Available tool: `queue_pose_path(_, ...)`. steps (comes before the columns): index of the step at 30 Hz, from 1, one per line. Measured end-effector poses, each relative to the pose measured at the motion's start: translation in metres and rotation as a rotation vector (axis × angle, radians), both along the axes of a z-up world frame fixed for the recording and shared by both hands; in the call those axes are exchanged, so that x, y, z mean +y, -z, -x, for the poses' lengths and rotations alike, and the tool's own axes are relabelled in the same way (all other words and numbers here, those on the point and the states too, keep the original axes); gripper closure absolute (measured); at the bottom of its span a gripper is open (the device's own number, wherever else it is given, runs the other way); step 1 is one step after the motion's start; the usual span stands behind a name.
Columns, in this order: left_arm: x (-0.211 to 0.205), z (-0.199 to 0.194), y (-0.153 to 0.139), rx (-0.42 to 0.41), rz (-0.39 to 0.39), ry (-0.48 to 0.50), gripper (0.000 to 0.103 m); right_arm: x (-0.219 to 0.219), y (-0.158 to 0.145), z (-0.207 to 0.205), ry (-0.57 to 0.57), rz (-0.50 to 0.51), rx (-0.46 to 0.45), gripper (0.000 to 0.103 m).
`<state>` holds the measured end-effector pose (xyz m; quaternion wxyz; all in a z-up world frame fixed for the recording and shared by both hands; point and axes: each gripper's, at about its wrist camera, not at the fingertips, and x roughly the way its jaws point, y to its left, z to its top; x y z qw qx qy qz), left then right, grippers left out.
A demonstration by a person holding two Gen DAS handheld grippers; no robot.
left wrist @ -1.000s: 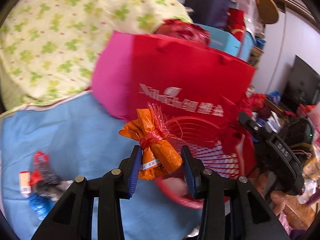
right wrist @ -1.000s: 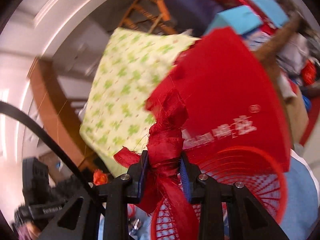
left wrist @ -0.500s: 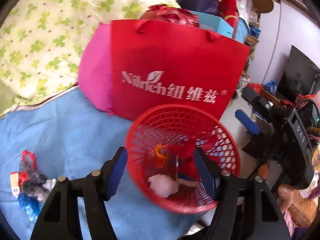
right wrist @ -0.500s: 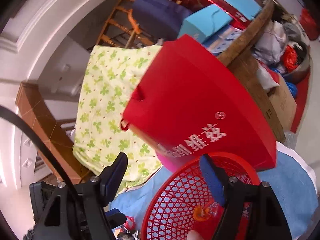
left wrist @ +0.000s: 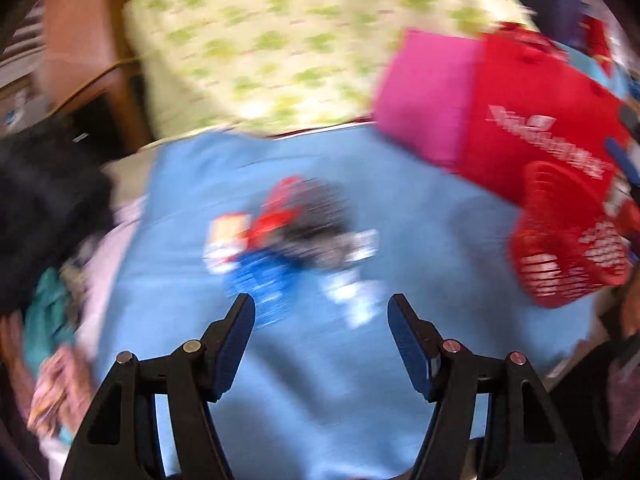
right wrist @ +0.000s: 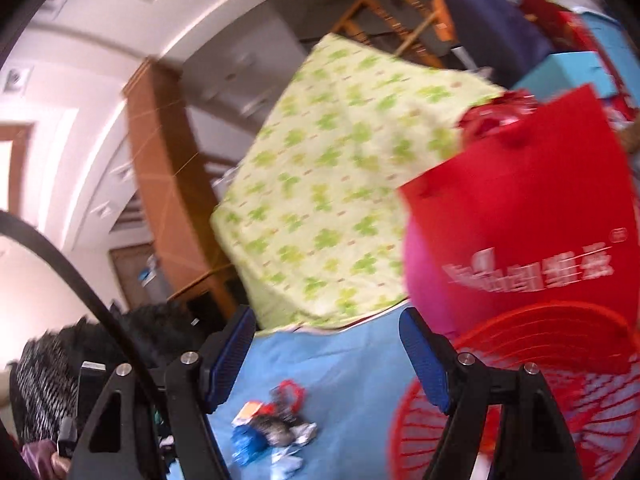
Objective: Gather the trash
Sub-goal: 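Move both open tools back over the remaining trash, then grasp the white tissue with the right tool while the left grasps the blue plastic bag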
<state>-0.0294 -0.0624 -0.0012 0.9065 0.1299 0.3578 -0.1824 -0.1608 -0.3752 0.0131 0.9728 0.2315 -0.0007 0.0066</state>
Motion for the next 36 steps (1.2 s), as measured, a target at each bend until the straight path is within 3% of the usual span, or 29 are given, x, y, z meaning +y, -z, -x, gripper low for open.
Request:
queue_pose_path(5, 0.059, -0.006, 0.015, -0.011, -0.003, -0.134, 0.033, 0.04, 0.011, -0.042, -0.129, 0.012, 0.097, 0.025)
queue_pose_path(14, 0.075, -0.02, 0.053, 0.066, 0.043, -0.152, 0.033, 0.087, 0.073, -0.145, -0.29, -0.052, 0.517, 0.027)
queue_pose_path(18, 0.081, -0.031, 0.064, 0.096, 0.056, -0.161, 0.033, 0.106, 0.105, -0.179, -0.342, -0.029, 0.678, 0.048)
queue_pose_path(20, 0.083, -0.036, 0.065, 0.104, 0.062, -0.167, 0.033, 0.119, 0.121, -0.198, -0.359, -0.009, 0.748, 0.052)
queue_pose_path(29, 0.079, -0.066, 0.057, 0.12, 0.101, -0.14, 0.033, 0.172, 0.17, -0.253, -0.376, 0.123, 0.925, 0.066)
queue_pose_path(33, 0.062, -0.087, 0.059, 0.15, 0.117, -0.124, 0.033, 0.17, 0.166, -0.247, -0.371, 0.132, 0.914, 0.076)
queue_pose_path(36, 0.041, -0.104, 0.063, 0.184, 0.144, -0.115, 0.033, 0.159, 0.156, -0.233, -0.351, 0.132, 0.879, 0.076)
